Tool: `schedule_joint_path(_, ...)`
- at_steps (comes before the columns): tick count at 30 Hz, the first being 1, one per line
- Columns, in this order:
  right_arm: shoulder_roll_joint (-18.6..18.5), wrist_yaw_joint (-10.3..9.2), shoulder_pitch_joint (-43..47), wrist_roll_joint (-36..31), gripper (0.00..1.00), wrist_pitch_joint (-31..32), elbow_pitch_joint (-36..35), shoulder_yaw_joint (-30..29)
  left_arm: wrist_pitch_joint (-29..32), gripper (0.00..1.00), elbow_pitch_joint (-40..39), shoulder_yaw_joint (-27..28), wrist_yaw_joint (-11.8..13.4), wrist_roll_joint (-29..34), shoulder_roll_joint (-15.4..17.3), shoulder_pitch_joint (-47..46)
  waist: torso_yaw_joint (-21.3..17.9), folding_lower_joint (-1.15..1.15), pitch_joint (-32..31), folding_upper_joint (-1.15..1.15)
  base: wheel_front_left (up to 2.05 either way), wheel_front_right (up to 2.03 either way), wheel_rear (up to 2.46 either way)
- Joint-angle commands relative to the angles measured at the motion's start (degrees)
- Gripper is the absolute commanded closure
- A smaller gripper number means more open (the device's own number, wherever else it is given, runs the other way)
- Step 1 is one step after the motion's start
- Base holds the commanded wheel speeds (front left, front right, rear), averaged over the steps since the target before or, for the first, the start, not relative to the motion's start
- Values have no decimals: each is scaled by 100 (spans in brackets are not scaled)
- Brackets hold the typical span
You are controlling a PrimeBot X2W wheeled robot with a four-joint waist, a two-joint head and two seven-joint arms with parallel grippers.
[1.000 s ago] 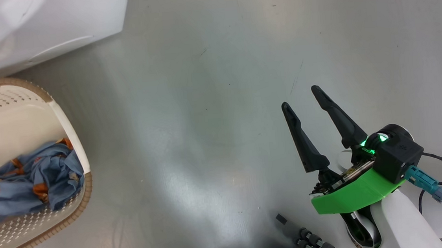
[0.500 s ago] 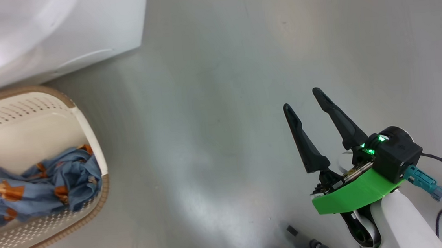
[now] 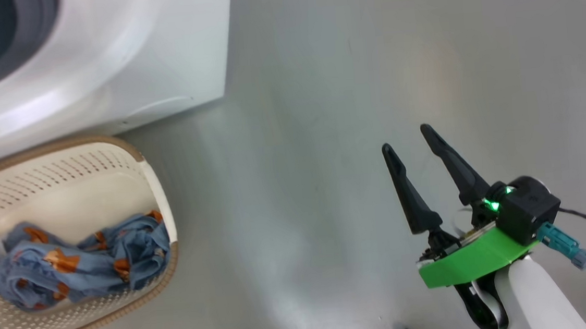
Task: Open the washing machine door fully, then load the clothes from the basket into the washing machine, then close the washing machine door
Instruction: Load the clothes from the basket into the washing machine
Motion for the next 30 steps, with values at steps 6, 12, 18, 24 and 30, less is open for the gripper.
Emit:
schedule_joint_path(6, -4, 16, 324, -30, 0, -27, -10, 39, -19, 0, -632, 232, -171, -192, -142, 1131, 365, 1, -790, 0, 0, 0, 0)
schedule_joint_path(12, -10, 16, 472, -67, 0, -27, 65, -74, -19, 0, -1180, 166, -421, -108, -490, 2150, 632, 1, -1279, 0, 0, 0, 0)
schedule_joint_path(18, -11, 16, 631, -90, 0, -27, 61, -237, -19, 0, -1841, 235, -611, -165, -823, 3275, 849, 1, -1666, 0, 0, 0, 0)
schedule_joint_path(24, -44, 16, 785, -126, 0, -27, 60, -350, -19, 0, -2628, 273, -757, -277, -1045, 4392, 1011, 1, -2016, 0, 0, 0, 0)
schedule_joint_path(30, -103, 16, 907, -182, 0, -27, 54, -409, -19, 0, -3522, 144, -692, -269, -1117, 5492, 1122, 1, -2361, 0, 0, 0, 0)
